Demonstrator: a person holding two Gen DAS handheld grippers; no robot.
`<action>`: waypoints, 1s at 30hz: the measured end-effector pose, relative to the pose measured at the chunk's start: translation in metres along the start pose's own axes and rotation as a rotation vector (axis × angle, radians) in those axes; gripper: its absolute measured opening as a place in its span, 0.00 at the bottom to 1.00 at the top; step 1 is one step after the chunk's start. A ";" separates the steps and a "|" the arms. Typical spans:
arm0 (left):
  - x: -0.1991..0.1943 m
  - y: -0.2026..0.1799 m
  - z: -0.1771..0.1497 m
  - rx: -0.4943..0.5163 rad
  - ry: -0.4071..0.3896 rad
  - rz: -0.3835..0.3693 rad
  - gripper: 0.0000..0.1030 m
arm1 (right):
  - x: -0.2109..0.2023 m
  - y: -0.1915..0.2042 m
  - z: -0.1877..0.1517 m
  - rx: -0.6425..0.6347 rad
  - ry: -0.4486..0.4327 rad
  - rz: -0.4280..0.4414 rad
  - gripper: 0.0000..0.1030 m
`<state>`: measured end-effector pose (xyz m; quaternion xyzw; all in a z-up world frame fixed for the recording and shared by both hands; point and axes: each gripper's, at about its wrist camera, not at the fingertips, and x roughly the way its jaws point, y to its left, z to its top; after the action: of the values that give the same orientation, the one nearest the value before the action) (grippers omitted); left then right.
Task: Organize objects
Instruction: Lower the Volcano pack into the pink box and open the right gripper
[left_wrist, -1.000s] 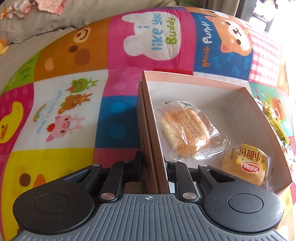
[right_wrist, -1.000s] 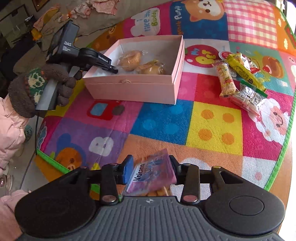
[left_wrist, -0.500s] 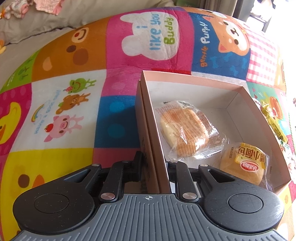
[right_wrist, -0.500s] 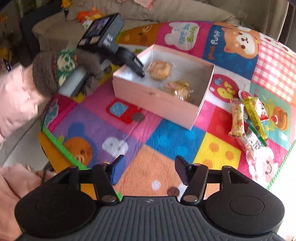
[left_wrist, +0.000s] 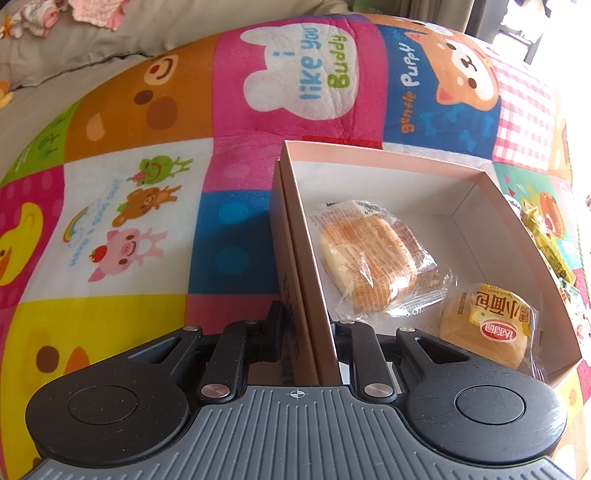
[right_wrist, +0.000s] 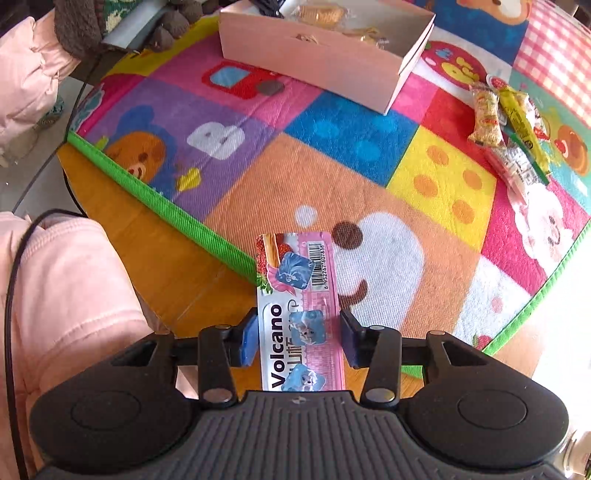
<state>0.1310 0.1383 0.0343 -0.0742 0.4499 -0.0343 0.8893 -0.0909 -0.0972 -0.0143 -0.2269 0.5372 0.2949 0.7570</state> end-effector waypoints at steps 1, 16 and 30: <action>0.000 0.000 0.000 0.000 0.000 0.000 0.19 | -0.005 -0.001 0.005 0.013 -0.020 0.015 0.42; 0.001 0.005 0.002 -0.021 0.005 -0.024 0.20 | -0.020 -0.106 0.170 0.743 -0.664 0.465 0.60; 0.001 0.004 0.000 -0.027 0.000 -0.016 0.20 | 0.006 -0.088 0.074 0.437 -0.557 -0.149 1.00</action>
<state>0.1317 0.1420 0.0334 -0.0900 0.4496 -0.0354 0.8880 0.0217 -0.1112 0.0063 -0.0092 0.3425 0.1677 0.9244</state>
